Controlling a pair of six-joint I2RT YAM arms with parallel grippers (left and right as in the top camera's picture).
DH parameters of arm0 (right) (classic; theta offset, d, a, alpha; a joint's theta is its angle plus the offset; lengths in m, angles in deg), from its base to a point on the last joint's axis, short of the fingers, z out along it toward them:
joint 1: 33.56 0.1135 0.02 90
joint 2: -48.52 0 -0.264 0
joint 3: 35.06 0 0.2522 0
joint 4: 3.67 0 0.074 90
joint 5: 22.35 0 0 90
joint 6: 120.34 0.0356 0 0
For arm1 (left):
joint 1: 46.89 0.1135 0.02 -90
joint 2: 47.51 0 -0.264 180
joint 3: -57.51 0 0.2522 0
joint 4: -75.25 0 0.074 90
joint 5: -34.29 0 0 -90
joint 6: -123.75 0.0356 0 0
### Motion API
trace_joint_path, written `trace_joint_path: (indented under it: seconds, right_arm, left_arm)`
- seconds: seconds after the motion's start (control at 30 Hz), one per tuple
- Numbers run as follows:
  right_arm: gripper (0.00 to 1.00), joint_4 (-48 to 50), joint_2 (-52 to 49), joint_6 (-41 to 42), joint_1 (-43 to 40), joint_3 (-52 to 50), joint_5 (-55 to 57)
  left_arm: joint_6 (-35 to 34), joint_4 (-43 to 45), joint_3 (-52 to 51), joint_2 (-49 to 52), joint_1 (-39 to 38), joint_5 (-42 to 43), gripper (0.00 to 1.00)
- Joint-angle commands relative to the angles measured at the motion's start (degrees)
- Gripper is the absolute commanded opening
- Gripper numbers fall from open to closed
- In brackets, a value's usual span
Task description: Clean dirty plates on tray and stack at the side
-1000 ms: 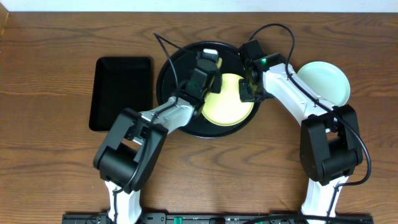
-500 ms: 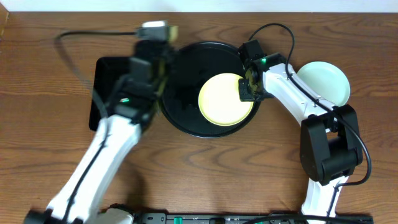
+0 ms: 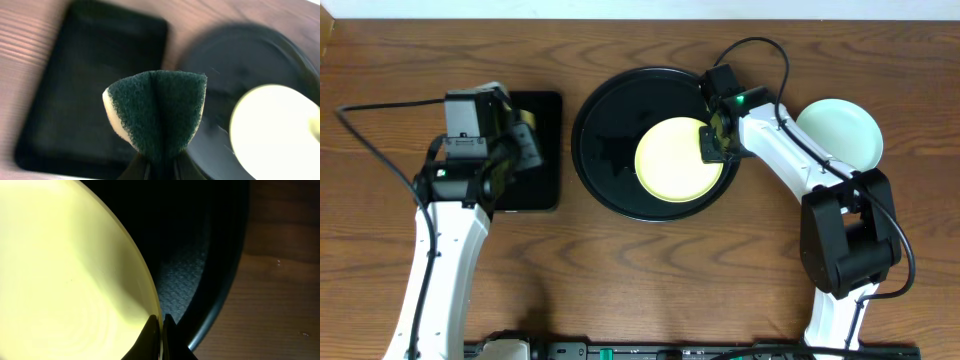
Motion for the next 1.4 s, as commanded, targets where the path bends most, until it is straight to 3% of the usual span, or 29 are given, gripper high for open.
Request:
trace_joint_path:
  seconds: [0.0, 0.07, 0.33, 0.5, 0.8, 1.0, 1.17, 1.37]
  right_arm:
    - [0.01, 0.2, -0.2, -1.6, 0.9, 0.2, 0.4]
    - [0.01, 0.1, -0.2, -1.6, 0.9, 0.2, 0.4]
    - [0.01, -0.4, -0.2, -2.0, 0.9, 0.2, 0.6]
    - [0.01, -0.4, -0.2, -1.9, 0.9, 0.2, 0.6]
    - [0.01, -0.4, -0.2, -1.9, 0.9, 0.2, 0.6]
    - [0.01, -0.4, -0.2, -1.9, 0.9, 0.2, 0.6]
    - [0.01, -0.4, -0.2, -1.9, 0.9, 0.2, 0.6]
    - [0.01, -0.5, -0.2, -1.9, 0.9, 0.2, 0.6]
  left_arm:
    - [-2.9, -2.1, 0.0, 4.1, -1.2, 19.4, 0.08]
    - [-6.5, -3.3, 0.0, 7.7, -2.4, 24.2, 0.08]
    - [-6.6, -3.3, 1.2, 23.6, -7.8, 36.3, 0.08]
    - [-6.7, -0.1, 1.8, 28.7, -11.7, 37.4, 0.08]
    - [-13.7, 10.1, 2.4, 28.8, -17.5, 37.4, 0.07]
    - [-12.2, 2.5, 13.2, 29.7, -17.8, 36.7, 0.07]
    - [-8.6, -9.7, 24.4, 31.7, -18.2, 25.5, 0.08]
    - [-7.5, -12.8, 25.8, 37.1, -18.2, 25.6, 0.08]
